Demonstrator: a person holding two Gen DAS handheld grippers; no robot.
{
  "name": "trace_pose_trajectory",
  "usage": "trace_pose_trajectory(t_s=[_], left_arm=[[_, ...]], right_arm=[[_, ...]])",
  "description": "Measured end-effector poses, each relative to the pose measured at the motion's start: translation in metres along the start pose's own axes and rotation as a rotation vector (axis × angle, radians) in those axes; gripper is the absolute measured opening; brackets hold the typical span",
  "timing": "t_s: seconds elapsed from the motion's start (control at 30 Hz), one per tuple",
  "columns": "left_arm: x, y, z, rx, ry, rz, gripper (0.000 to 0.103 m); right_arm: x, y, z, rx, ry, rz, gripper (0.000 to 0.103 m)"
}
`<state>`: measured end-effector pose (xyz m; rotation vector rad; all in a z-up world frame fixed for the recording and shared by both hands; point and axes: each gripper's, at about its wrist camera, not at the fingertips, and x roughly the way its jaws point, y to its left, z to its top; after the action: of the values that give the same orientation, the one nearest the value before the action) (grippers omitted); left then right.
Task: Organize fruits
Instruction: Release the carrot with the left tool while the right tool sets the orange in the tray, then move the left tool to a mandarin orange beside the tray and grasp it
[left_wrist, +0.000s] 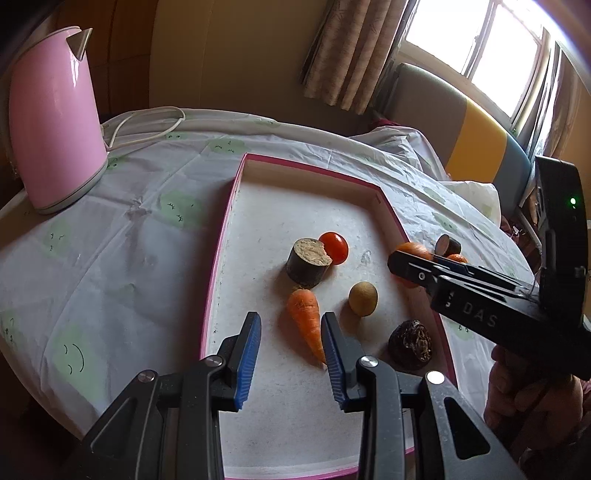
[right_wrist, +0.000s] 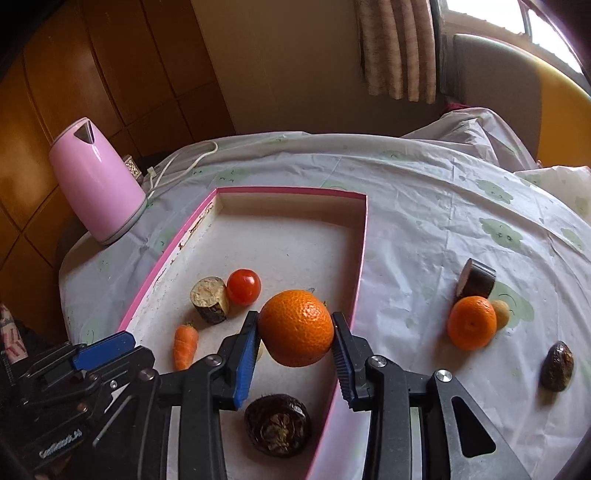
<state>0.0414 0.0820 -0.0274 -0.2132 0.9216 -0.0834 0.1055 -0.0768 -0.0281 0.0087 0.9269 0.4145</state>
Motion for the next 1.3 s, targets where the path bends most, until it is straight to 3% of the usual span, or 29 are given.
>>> trace_pose_trajectory(t_s=[0.03,0.07,0.13,0.53,0.6,1.07,1.3], left_arm=[[0.0,0.0,0.0,0.0,0.003,-0.003,0.034],[0.0,0.0,0.0,-0.001,0.003,-0.005,0.034],[-0.001,-0.001,0.0,0.001,-0.002,-0.002,0.034],[-0.008,-0.019,-0.001,0.043,-0.011,-0.017,0.034],[-0.01,-0.024,-0.001,0.053,-0.015,-0.021,0.034],[-0.009,-0.064,-0.005,0.146,0.004,-0.072,0.034],[-0.003,-0.09,-0.001,0.169,0.043,-0.126,0.034]], right_arm=[[0.003,0.0,0.001,-0.001,0.002,-0.007,0.041],[0.004,0.0,0.002,0.01,0.006,-0.011,0.054],[-0.001,-0.003,0.002,0.023,-0.016,-0.002,0.06],[-0.052,-0.026,-0.028,0.132,-0.101,-0.066,0.062],[-0.061,-0.036,-0.035,0.163,-0.114,-0.09,0.066],[-0.096,-0.111,-0.08,0.325,-0.122,-0.309,0.066],[-0.104,-0.135,-0.097,0.371,-0.123,-0.368,0.066]])
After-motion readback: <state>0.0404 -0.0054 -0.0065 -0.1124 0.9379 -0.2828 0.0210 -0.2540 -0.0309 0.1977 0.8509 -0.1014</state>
